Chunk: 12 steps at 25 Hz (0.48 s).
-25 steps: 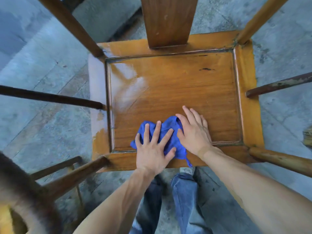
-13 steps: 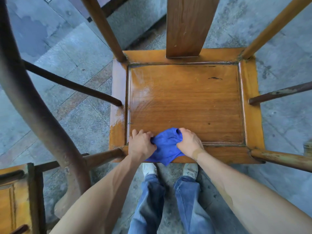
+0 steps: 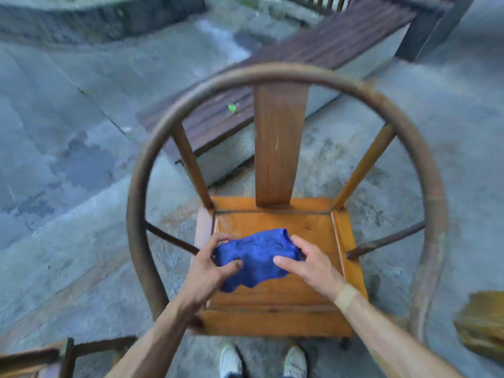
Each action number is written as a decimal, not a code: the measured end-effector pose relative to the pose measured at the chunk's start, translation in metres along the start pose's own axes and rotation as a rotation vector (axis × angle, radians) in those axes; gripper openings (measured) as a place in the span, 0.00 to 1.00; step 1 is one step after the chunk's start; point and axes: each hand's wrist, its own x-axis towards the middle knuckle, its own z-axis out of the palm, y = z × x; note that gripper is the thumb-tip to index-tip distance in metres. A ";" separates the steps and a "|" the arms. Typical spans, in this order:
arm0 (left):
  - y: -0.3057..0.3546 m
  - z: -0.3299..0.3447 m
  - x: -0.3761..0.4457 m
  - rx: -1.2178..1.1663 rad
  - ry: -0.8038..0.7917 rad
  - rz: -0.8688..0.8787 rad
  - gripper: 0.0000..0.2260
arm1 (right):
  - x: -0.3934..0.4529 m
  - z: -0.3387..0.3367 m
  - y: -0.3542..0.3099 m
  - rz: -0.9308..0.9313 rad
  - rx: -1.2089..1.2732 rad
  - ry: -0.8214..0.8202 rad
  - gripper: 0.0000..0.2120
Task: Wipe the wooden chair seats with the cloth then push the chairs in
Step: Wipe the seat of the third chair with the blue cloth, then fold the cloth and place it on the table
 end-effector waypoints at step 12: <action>0.324 -0.010 -0.058 0.004 -0.044 0.632 0.16 | -0.094 -0.100 -0.279 -0.594 0.160 0.250 0.11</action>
